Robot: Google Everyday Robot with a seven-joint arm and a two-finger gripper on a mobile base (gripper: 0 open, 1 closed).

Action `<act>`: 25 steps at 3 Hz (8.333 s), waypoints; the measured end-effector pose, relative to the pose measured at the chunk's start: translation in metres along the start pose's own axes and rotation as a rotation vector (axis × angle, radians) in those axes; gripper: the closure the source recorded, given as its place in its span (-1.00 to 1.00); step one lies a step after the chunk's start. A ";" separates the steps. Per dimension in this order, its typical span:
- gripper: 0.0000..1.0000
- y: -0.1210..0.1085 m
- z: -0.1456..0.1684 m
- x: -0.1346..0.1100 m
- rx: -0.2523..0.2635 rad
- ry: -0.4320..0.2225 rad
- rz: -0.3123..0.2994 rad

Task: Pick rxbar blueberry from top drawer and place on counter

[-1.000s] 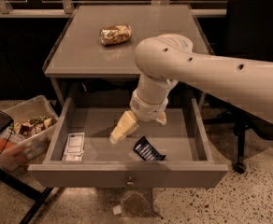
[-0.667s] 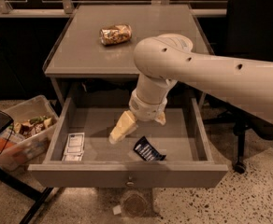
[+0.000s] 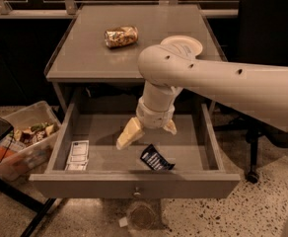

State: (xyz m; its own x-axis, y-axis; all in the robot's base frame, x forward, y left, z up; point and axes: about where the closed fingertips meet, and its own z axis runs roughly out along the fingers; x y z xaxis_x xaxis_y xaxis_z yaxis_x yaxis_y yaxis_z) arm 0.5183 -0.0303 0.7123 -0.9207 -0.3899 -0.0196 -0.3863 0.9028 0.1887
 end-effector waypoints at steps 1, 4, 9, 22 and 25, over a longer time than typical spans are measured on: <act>-1.00 -0.022 0.028 -0.005 0.029 0.043 0.159; -1.00 -0.059 0.103 0.009 0.024 0.164 0.383; -0.16 -0.071 0.128 0.023 0.117 0.306 0.506; 1.00 -0.045 -0.200 -0.152 0.064 -0.558 0.071; 1.00 -0.038 -0.198 -0.192 -0.020 -0.640 0.100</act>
Offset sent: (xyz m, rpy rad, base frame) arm 0.0237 -0.0413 -0.1085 -0.1105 0.1932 -0.3982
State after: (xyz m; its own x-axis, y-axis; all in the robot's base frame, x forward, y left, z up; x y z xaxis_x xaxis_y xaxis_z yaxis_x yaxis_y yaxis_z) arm 0.7206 -0.0257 0.9029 -0.8057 -0.1129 -0.5815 -0.3010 0.9235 0.2379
